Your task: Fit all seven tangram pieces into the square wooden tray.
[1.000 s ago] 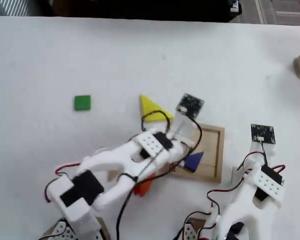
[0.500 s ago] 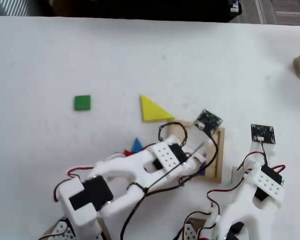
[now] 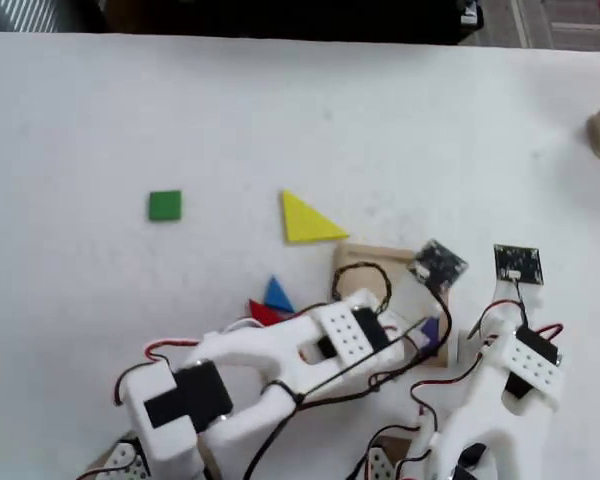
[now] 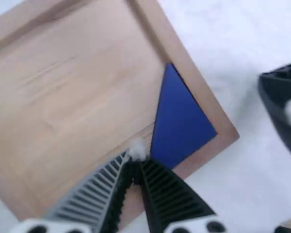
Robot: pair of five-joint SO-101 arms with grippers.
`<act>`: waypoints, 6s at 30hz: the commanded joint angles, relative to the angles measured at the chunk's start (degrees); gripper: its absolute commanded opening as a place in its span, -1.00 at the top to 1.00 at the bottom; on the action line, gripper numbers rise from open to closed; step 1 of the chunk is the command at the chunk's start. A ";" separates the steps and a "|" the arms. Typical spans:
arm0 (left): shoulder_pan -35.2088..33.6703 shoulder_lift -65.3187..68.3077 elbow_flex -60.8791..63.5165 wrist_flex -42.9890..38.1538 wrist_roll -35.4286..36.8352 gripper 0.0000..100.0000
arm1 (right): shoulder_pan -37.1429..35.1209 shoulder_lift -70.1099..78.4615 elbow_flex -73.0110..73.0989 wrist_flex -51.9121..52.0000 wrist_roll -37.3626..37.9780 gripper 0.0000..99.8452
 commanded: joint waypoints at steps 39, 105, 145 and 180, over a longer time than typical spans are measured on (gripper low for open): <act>-47.43 -18.77 0.70 -1.93 0.44 0.95 | -0.92 -1.36 -0.09 0.22 0.70 0.96; -17.36 -33.01 21.01 18.55 -36.04 0.95 | -1.27 -1.36 0.53 -0.92 0.70 0.96; -19.03 -31.25 30.15 12.04 -30.95 0.45 | -1.27 -1.36 0.53 -0.75 0.70 0.96; -1.45 -25.10 29.10 20.66 -36.22 0.62 | -1.27 -1.36 0.53 -0.75 0.79 0.96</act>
